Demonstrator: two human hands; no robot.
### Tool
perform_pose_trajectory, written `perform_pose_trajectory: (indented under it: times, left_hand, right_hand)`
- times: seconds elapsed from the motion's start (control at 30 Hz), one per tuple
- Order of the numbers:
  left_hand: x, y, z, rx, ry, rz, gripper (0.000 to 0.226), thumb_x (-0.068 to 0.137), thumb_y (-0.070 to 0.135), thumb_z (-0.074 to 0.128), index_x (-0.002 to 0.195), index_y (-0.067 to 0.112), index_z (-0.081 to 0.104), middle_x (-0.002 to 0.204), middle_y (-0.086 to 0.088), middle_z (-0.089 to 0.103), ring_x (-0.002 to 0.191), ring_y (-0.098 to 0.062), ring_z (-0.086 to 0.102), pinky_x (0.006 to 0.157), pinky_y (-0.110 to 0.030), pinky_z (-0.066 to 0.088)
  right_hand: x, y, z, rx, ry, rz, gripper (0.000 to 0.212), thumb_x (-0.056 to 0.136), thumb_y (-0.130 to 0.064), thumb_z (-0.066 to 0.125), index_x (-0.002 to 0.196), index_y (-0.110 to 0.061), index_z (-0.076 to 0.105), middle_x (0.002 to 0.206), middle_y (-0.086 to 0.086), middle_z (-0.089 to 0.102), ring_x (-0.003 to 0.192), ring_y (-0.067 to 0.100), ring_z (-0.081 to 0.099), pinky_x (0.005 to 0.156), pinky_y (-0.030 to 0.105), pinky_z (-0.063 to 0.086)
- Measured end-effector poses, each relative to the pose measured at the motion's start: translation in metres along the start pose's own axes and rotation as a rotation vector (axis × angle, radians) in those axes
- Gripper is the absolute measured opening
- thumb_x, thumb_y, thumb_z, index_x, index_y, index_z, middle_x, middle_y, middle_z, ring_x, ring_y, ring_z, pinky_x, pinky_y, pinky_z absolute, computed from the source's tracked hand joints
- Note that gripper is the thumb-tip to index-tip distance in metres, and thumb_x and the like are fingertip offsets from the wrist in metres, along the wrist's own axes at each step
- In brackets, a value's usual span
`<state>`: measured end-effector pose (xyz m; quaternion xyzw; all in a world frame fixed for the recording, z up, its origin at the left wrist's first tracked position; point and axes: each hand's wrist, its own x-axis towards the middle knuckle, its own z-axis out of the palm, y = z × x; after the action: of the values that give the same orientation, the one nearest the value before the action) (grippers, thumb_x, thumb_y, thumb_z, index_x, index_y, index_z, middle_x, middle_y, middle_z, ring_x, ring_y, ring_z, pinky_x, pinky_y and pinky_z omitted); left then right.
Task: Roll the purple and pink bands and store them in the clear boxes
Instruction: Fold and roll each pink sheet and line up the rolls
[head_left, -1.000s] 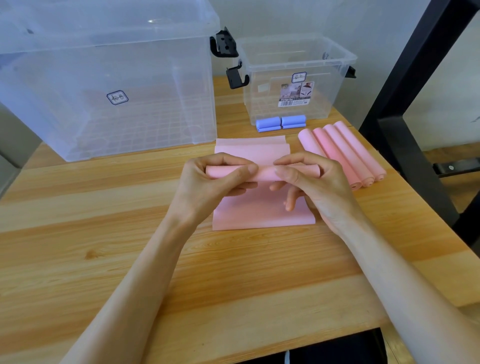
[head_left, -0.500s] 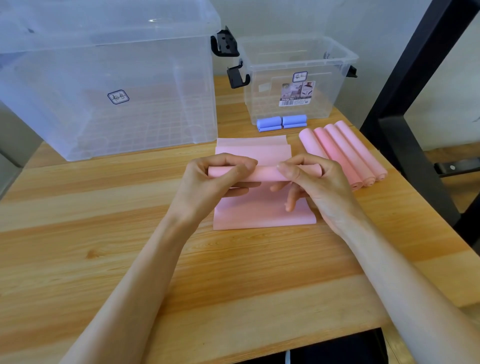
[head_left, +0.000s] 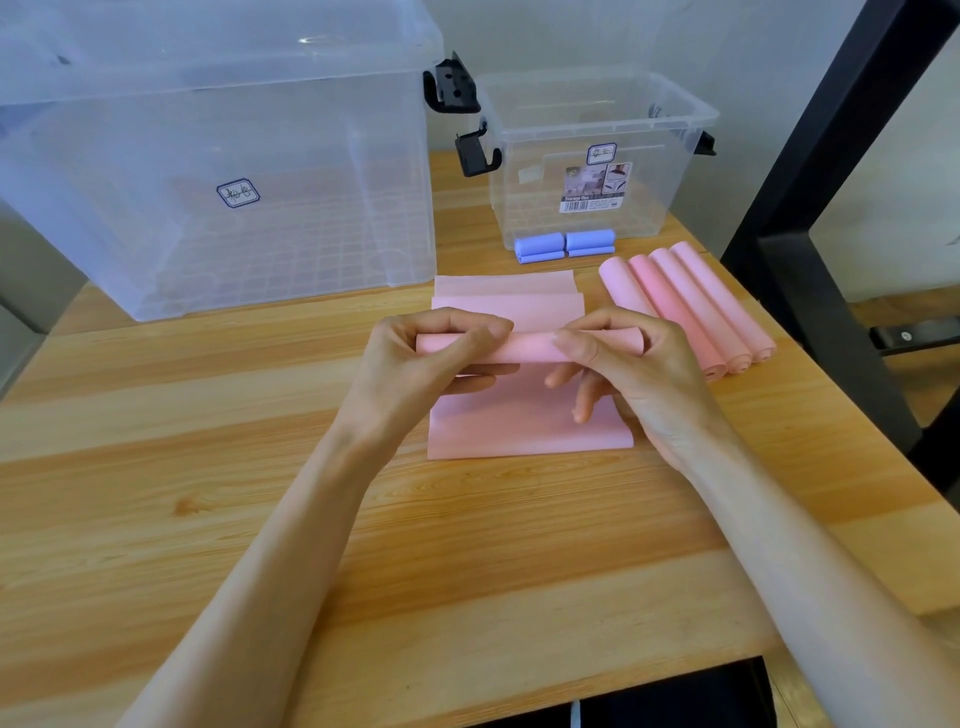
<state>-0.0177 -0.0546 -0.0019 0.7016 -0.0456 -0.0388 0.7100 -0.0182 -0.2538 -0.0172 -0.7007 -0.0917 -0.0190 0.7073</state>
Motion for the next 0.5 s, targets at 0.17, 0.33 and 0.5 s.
perform_pose_trajectory:
  times: [0.17, 0.33, 0.5]
  left_hand:
    - [0.0001, 0.0014, 0.0022, 0.034, 0.042, -0.021, 0.019, 0.090, 0.025, 0.068, 0.091, 0.007, 0.075, 0.085, -0.005, 0.077, 0.076, -0.019, 0.076, 0.065, -0.022, 0.059]
    - [0.0004, 0.0001, 0.0033, 0.045, 0.044, -0.034, 0.023, 0.091, 0.027, 0.067, 0.093, 0.006, 0.075, 0.086, -0.006, 0.077, 0.078, -0.020, 0.076, 0.068, -0.024, 0.060]
    - [-0.0004, 0.0015, 0.0023, -0.008, -0.004, -0.009, 0.019, 0.081, 0.019, 0.073, 0.095, 0.007, 0.075, 0.098, -0.002, 0.077, 0.084, -0.023, 0.076, 0.077, -0.027, 0.060]
  right_hand:
    - [-0.0015, -0.0010, 0.0007, -0.028, -0.039, 0.010, 0.034, 0.072, -0.034, 0.077, 0.100, -0.017, 0.071, 0.077, 0.013, 0.075, 0.048, 0.026, 0.062, 0.053, 0.026, 0.051]
    - [-0.0011, -0.0009, 0.0014, -0.025, -0.028, -0.023, 0.024, 0.074, -0.027, 0.077, 0.094, -0.013, 0.074, 0.074, 0.014, 0.073, 0.049, 0.033, 0.061, 0.047, 0.028, 0.050]
    - [-0.0003, -0.0015, 0.0018, 0.006, 0.017, 0.018, 0.022, 0.077, -0.034, 0.073, 0.084, -0.013, 0.075, 0.063, 0.017, 0.069, 0.037, 0.025, 0.054, 0.044, 0.026, 0.047]
